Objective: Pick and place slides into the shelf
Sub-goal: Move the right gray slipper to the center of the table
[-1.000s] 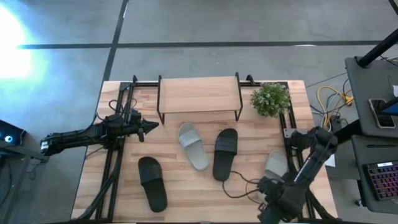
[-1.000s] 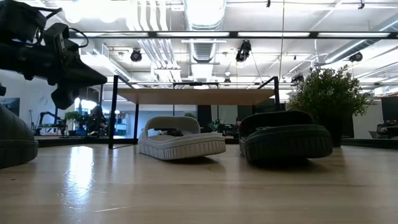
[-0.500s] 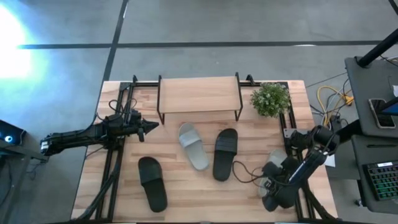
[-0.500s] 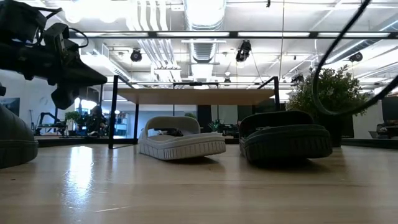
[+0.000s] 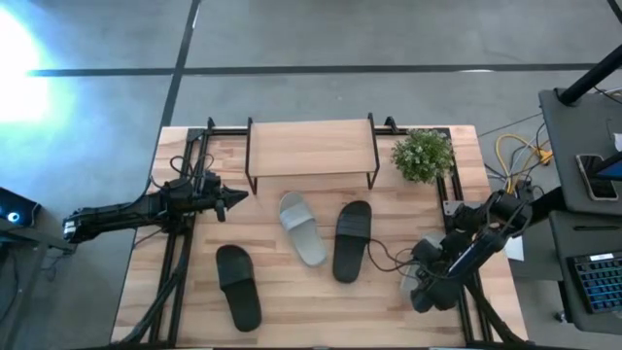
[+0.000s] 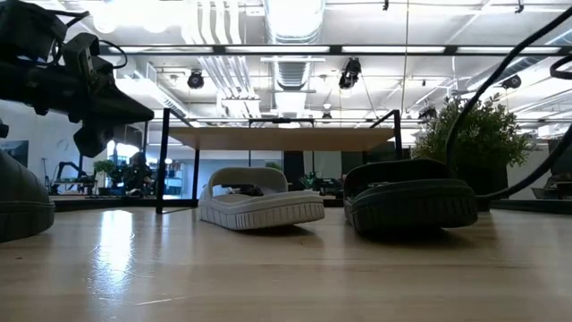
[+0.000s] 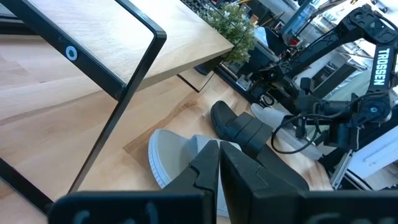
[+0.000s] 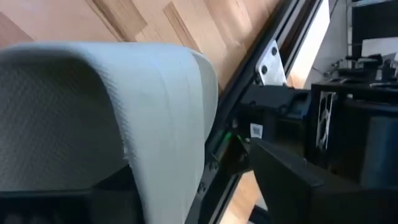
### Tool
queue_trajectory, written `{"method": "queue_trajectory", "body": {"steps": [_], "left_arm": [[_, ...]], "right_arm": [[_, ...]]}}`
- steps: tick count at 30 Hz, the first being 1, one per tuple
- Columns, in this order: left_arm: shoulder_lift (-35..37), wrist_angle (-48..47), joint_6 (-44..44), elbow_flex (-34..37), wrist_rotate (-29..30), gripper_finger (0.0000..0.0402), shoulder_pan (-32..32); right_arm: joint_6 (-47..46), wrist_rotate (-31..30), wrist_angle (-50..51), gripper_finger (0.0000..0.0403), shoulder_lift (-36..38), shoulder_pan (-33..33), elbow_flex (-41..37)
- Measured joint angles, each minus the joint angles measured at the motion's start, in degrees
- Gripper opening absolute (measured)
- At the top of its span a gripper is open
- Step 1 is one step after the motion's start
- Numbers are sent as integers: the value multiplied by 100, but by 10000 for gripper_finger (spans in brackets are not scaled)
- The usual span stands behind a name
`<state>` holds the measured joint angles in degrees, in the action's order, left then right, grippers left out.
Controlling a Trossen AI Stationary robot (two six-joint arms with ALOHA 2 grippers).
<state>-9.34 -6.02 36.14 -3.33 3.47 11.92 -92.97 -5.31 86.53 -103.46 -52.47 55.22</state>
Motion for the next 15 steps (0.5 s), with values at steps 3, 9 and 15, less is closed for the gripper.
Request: {"method": "queue_trajectory", "body": {"steps": [3, 9, 15], "left_arm": [[0, 0, 0, 0, 1, 0, 0], [0, 0, 0, 0, -1, 0, -2], [2, 0, 0, 0, -1, 0, 0]], "right_arm": [[-2, -88, -117, 143, 0, 3, -71], [46, -470, -160, 22, 1, 0, 4], [244, -1293, 360, 14, 35, 50, 791]]}}
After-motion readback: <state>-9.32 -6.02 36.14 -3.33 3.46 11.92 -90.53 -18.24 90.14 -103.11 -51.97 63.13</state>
